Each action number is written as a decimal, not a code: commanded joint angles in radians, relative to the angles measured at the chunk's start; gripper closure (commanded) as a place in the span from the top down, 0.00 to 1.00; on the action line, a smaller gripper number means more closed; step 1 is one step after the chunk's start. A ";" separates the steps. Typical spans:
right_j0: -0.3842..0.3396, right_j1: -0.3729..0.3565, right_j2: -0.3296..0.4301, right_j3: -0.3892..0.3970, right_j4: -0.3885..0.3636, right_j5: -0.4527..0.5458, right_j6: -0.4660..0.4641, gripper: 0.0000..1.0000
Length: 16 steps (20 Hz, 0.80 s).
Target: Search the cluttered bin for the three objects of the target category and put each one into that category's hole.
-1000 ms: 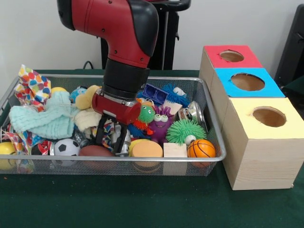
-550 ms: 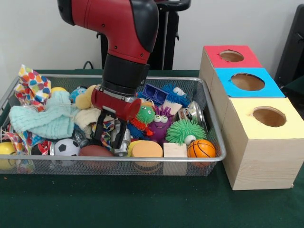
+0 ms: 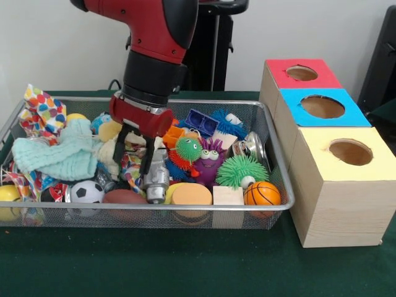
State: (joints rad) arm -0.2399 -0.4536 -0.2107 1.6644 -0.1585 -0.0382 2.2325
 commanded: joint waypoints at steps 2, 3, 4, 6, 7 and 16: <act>-0.007 0.040 -0.007 0.081 -0.004 0.049 0.098 1.00; -0.002 0.064 -0.018 0.078 0.004 0.016 0.116 1.00; 0.001 0.082 -0.025 0.074 0.012 -0.005 0.127 1.00; 0.001 0.132 -0.025 0.062 0.026 -0.060 0.150 1.00; -0.003 0.164 -0.018 0.058 0.034 -0.095 0.165 1.00; -0.027 0.302 0.018 0.050 0.078 -0.267 0.204 1.00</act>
State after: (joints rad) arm -0.2426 -0.3095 -0.2621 1.6783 -0.1334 -0.2632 2.2325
